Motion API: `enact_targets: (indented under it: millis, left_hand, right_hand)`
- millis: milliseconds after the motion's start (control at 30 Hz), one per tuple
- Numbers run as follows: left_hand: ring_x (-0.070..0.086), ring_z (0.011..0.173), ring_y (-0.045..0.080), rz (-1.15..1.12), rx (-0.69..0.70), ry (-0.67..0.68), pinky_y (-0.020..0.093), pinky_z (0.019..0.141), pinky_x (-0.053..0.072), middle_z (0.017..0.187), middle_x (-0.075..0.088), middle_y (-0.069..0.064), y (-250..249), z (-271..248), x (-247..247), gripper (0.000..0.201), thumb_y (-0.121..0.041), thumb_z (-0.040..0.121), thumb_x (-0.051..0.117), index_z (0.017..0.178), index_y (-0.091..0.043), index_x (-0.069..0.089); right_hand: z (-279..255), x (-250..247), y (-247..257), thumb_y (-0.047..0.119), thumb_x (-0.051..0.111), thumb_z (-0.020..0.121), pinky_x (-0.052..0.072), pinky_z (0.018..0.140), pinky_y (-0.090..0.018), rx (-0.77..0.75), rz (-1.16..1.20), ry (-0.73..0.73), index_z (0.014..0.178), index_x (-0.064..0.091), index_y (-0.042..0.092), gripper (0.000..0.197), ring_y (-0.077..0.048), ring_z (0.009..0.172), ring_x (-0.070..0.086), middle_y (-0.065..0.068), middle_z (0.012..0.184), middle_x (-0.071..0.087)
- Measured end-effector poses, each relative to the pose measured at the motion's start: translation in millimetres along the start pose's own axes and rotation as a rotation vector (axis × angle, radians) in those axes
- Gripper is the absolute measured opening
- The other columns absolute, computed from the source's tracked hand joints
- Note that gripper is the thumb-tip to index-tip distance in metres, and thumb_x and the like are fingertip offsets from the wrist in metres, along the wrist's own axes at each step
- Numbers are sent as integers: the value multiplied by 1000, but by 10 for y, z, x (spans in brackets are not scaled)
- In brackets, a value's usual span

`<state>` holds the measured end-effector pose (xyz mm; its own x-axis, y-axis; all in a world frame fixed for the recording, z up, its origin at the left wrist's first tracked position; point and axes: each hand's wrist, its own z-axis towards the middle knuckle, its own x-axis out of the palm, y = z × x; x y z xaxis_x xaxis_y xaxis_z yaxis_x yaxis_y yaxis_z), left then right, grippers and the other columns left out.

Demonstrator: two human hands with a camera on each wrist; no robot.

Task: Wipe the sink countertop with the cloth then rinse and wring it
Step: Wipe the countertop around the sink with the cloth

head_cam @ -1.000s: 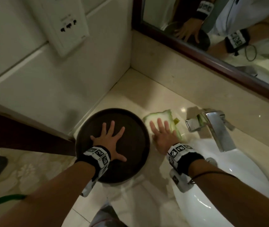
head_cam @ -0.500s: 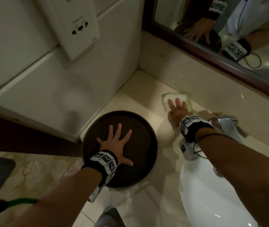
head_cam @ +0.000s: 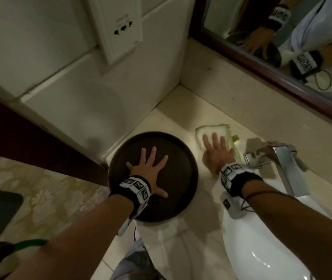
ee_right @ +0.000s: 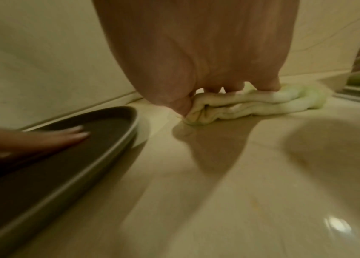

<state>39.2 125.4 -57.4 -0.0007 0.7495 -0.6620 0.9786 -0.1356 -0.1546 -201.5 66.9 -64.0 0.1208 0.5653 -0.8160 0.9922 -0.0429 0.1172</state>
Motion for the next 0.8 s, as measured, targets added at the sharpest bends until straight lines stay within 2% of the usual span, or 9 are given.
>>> enact_targets:
  millis: [167, 367, 600, 800]
  left_hand:
    - [-26, 143, 34, -9, 10, -23, 77, 103, 13, 155, -34, -2, 28, -47, 15, 125, -71, 62, 72, 147, -47, -16]
    - [-26, 143, 34, 39, 35, -18, 76, 104, 14, 154, -34, -2, 96, -177, 136, 124, -72, 64, 70, 147, -46, -18]
    - [-27, 142, 34, 48, 52, -1, 77, 104, 11, 154, -35, -1, 109, -221, 195, 124, -71, 64, 70, 146, -46, -18]
    - [-29, 142, 33, 45, 51, 10, 77, 104, 9, 153, -36, -1, 91, -231, 176, 124, -69, 65, 72, 146, -46, -19]
  right_hand:
    - [-461, 381, 92, 32, 22, 103, 4, 116, -59, -78, -35, 24, 152, -12, 37, 60, -28, 148, -16, 1, 161, -22]
    - [-653, 543, 61, 30, 21, 103, 5, 117, -60, -108, -122, -22, 152, -12, 35, 60, -30, 148, -15, -1, 161, -21]
    - [-560, 420, 49, 30, 19, 103, 3, 117, -60, -164, -144, 23, 151, -14, 39, 59, -30, 147, -18, 2, 160, -25]
    - [-119, 142, 315, 35, 18, 104, 3, 117, -60, -225, -212, 38, 151, -12, 42, 56, -27, 148, -16, 5, 161, -21]
